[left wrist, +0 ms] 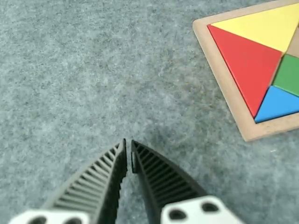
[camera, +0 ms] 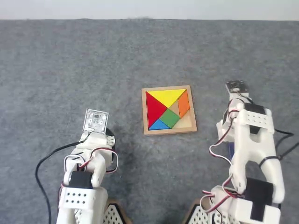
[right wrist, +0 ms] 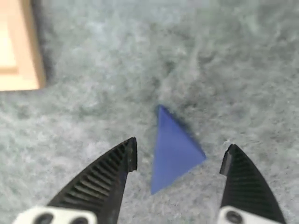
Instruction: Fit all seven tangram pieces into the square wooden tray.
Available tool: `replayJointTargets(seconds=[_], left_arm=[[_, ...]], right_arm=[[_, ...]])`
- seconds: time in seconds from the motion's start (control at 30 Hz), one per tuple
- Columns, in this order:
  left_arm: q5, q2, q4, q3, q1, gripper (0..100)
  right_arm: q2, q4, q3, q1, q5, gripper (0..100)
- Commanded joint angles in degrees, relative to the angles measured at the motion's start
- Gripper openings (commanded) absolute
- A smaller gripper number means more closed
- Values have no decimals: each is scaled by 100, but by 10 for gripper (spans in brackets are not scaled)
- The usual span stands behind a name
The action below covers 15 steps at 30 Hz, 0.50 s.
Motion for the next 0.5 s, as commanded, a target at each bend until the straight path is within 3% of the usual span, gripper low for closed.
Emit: replayJointTargets(seconds=[0.0, 0.2, 0.47], left_arm=[[44, -70, 44, -48, -26, 15], [44, -70, 44, -48, -26, 15], [44, -70, 44, -48, -26, 15]], right_arm=[[84, -233, -18, 180, -18, 285], [1051, -602, -79, 224, 264, 285], [1446, -356, -413, 224, 229, 280]])
